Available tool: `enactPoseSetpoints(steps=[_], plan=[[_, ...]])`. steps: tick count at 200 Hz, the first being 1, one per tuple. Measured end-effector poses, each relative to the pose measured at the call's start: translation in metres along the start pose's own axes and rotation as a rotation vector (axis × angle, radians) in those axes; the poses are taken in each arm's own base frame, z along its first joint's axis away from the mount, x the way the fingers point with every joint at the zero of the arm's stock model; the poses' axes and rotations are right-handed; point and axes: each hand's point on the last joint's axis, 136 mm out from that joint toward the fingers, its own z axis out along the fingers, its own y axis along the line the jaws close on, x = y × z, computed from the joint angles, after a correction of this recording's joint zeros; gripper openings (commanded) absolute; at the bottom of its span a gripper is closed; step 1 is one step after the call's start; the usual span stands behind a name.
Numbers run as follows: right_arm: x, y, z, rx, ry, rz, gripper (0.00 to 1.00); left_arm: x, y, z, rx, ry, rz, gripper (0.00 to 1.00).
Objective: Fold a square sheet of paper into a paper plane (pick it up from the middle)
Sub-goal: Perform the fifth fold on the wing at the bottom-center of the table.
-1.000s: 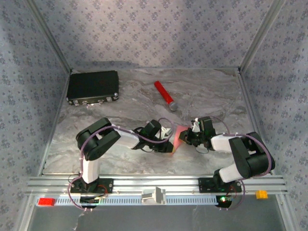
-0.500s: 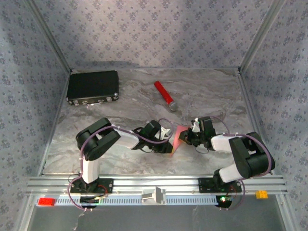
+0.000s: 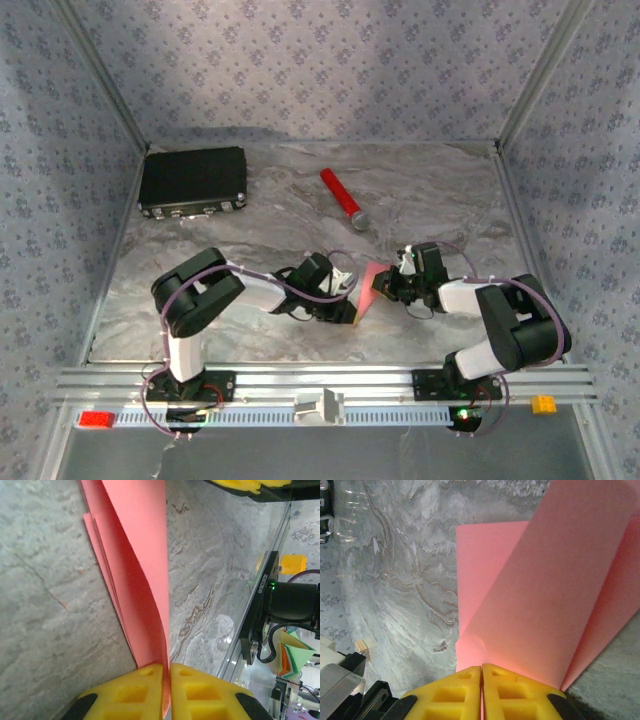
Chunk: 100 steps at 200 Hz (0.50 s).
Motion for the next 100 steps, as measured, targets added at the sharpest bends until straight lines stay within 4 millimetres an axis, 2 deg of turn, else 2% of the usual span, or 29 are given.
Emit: enactPoseSetpoints(steps=[44, 100], plan=[[0.0001, -0.0001, 0.0000, 0.000, 0.000, 0.000, 0.11, 0.0024, 0.0015, 0.0001, -0.004, 0.008, 0.002, 0.01], [0.0002, -0.0003, 0.0001, 0.001, 0.001, 0.001, 0.11, 0.0029, 0.0013, -0.0001, -0.005, 0.009, 0.003, 0.09]])
